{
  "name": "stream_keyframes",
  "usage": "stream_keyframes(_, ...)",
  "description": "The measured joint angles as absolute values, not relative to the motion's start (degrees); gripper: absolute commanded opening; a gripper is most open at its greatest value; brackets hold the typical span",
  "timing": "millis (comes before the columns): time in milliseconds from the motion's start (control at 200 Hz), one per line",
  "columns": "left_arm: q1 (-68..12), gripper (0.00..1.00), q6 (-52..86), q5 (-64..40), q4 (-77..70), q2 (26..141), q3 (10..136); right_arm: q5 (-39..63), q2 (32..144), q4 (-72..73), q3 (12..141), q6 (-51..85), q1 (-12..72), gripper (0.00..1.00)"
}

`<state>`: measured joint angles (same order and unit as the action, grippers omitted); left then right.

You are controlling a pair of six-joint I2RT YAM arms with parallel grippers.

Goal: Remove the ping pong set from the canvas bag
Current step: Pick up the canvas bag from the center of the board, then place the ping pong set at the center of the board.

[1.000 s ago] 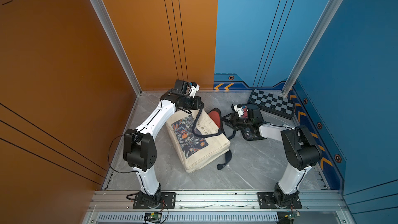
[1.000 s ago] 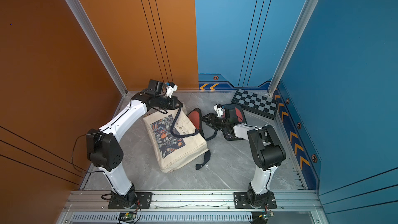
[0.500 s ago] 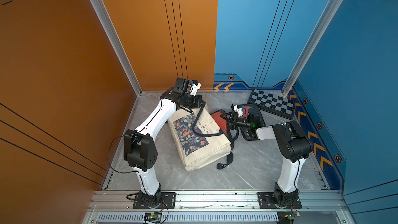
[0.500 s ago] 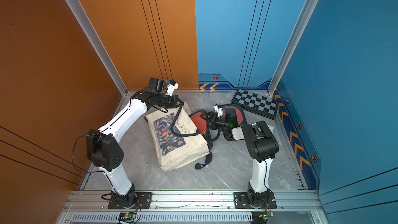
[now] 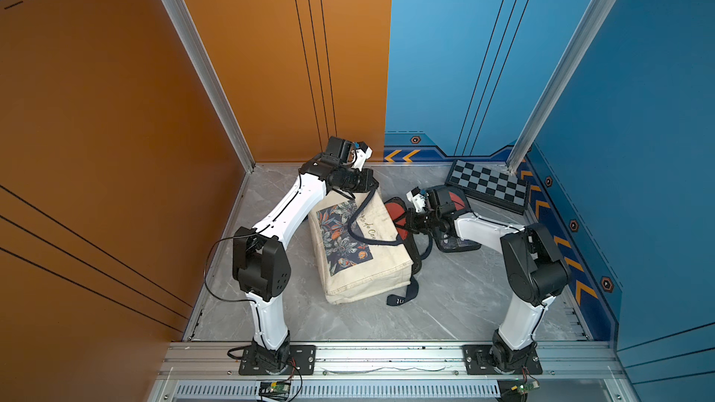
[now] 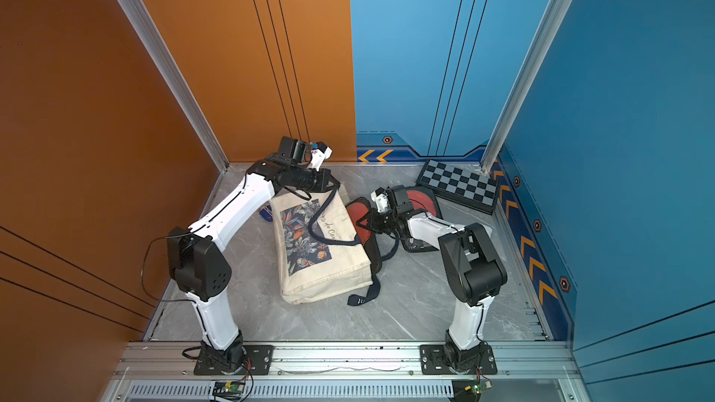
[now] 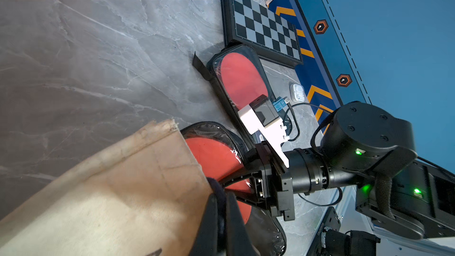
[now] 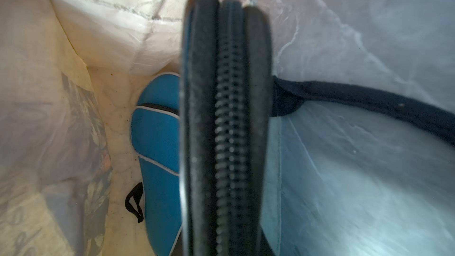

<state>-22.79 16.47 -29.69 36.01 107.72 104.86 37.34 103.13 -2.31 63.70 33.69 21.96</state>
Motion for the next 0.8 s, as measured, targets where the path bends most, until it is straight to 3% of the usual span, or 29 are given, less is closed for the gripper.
stream_keyframes(395,-25.58,0.00,17.52,-29.06,39.83,108.90,123.87,30.52,81.73,-13.02,64.03,32.36,15.00,0.02)
stream_keyframes(801,-23.16,0.00,19.31,-29.52,41.15,116.49,137.71,23.53,57.80,-25.63,62.19,32.36,1.19,0.02)
